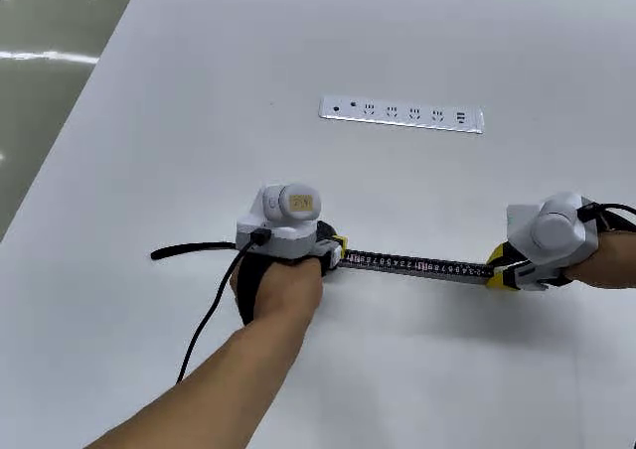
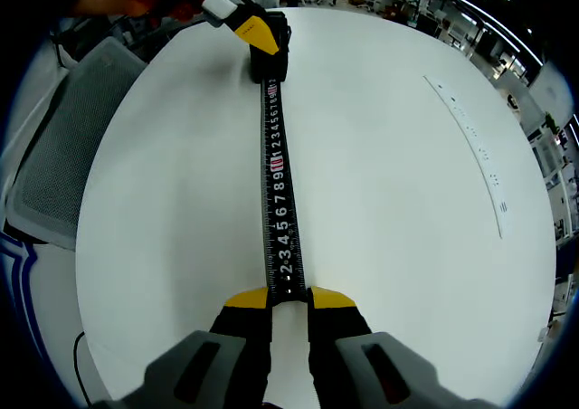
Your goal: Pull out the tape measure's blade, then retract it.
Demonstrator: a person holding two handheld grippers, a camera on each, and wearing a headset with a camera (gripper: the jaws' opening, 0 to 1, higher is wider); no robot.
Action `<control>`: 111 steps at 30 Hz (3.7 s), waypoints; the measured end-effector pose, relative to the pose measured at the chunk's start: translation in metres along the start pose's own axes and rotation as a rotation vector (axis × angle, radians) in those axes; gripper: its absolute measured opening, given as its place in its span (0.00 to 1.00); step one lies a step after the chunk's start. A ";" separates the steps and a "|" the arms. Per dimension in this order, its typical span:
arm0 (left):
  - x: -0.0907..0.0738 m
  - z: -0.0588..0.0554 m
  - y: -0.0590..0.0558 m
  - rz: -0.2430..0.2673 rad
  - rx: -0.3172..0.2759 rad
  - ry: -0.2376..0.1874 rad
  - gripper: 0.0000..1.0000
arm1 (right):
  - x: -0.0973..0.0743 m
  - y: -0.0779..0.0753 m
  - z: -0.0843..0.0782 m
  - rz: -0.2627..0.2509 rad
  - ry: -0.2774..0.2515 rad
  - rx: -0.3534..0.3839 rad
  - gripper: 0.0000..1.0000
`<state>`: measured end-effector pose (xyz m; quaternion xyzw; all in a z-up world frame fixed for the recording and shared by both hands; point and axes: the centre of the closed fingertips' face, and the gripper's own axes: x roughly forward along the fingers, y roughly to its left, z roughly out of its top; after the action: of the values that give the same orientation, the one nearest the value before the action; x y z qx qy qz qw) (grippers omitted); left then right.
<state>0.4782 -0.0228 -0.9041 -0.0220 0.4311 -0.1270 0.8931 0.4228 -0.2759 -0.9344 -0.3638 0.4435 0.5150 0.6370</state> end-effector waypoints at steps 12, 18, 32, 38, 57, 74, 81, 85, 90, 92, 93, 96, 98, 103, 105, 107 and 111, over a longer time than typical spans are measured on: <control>0.000 0.000 0.000 -0.001 -0.002 -0.002 0.58 | 0.004 -0.001 0.010 -0.007 -0.014 0.004 0.14; 0.000 -0.001 0.000 -0.001 -0.003 -0.001 0.58 | 0.005 0.000 0.015 -0.006 -0.018 0.000 0.14; 0.000 -0.002 0.000 -0.005 -0.003 -0.003 0.58 | 0.009 0.002 0.027 0.006 -0.033 0.002 0.14; 0.000 -0.002 0.000 -0.005 -0.004 0.000 0.58 | 0.010 0.002 0.032 0.007 -0.036 -0.003 0.14; 0.000 -0.002 -0.001 -0.012 0.002 0.007 0.58 | 0.018 0.002 0.046 0.008 -0.052 -0.016 0.14; 0.000 -0.001 -0.001 -0.014 0.006 0.007 0.59 | 0.031 -0.001 0.063 0.006 -0.084 -0.015 0.14; 0.000 -0.002 0.000 -0.015 0.007 0.007 0.59 | 0.034 0.000 0.070 0.009 -0.091 -0.020 0.14; 0.000 -0.002 0.000 -0.016 0.007 0.007 0.59 | 0.035 0.000 0.071 0.009 -0.092 -0.019 0.14; 0.000 -0.002 0.000 -0.016 0.007 0.008 0.59 | 0.036 0.001 0.076 0.010 -0.097 -0.018 0.14; 0.000 -0.002 0.000 -0.016 0.007 0.007 0.59 | 0.036 0.001 0.078 0.012 -0.098 -0.019 0.14; 0.000 -0.002 0.000 -0.017 0.007 0.007 0.59 | 0.036 0.001 0.079 0.012 -0.099 -0.017 0.14; 0.000 -0.002 0.000 -0.017 0.007 0.008 0.59 | 0.036 0.002 0.081 0.014 -0.101 -0.019 0.14; 0.000 -0.002 0.000 -0.017 0.007 0.008 0.59 | 0.036 0.002 0.082 0.014 -0.103 -0.017 0.14; 0.000 -0.002 0.000 -0.016 0.008 0.006 0.59 | 0.038 0.003 0.086 0.006 -0.109 -0.012 0.14; 0.000 -0.002 0.000 -0.016 0.008 0.006 0.59 | 0.040 0.003 0.089 0.006 -0.112 -0.015 0.14; 0.000 -0.002 0.000 -0.015 0.008 0.006 0.59 | 0.040 0.003 0.090 0.006 -0.114 -0.014 0.14; 0.000 -0.002 0.000 -0.015 0.008 0.005 0.59 | 0.041 0.003 0.092 0.005 -0.115 -0.012 0.14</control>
<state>0.4767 -0.0230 -0.9057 -0.0213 0.4328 -0.1358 0.8910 0.4405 -0.1774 -0.9413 -0.3365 0.4038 0.5392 0.6580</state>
